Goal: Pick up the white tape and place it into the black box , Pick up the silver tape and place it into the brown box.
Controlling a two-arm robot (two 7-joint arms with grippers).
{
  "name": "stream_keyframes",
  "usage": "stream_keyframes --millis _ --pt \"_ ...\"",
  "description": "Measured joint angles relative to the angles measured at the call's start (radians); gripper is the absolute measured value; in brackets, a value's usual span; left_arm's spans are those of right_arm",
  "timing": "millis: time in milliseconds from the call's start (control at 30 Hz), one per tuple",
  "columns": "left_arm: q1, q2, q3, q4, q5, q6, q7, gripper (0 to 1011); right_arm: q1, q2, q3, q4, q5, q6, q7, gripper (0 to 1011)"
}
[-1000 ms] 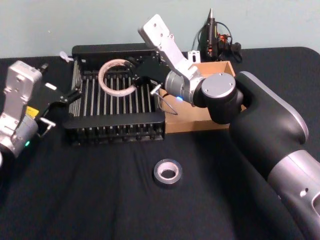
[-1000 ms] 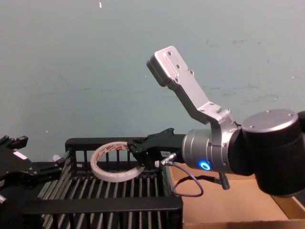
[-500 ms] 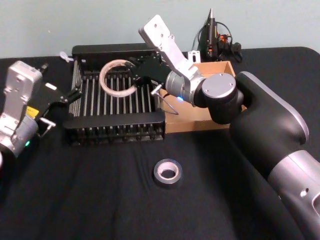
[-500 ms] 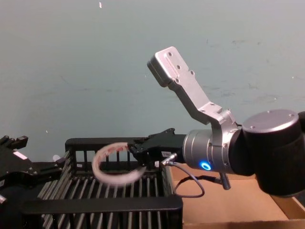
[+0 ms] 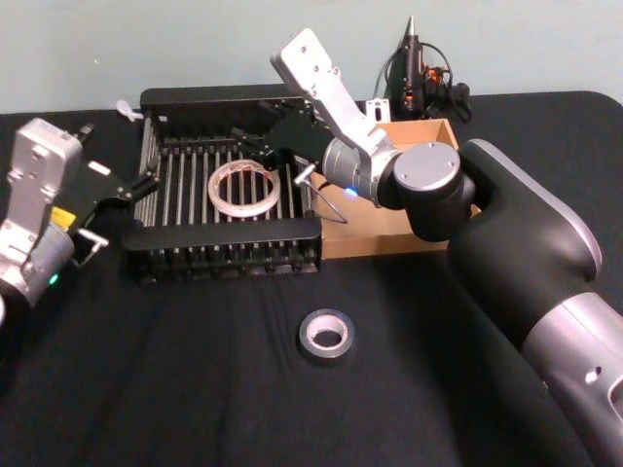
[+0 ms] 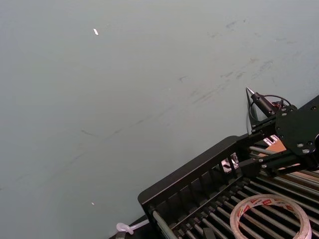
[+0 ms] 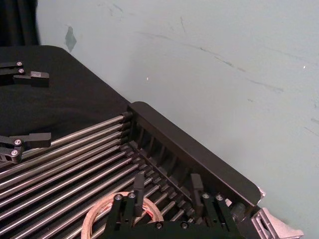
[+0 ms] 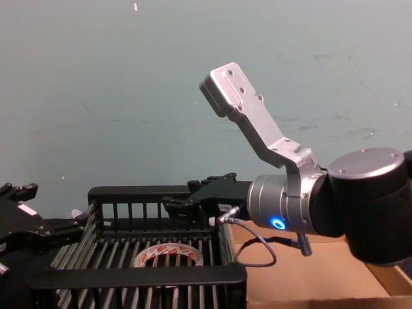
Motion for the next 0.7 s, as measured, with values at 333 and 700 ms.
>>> stream_keyframes --millis 333,700 --pt "0.0 0.0 0.0 0.0 0.0 0.0 0.0 1001 0.0 0.0 0.0 -0.001 0.001 0.001 0.001 872" --pt "0.0 0.0 0.0 0.0 0.0 0.0 0.0 1001 -0.03 0.029 0.03 -0.073 0.018 0.013 0.016 1000"
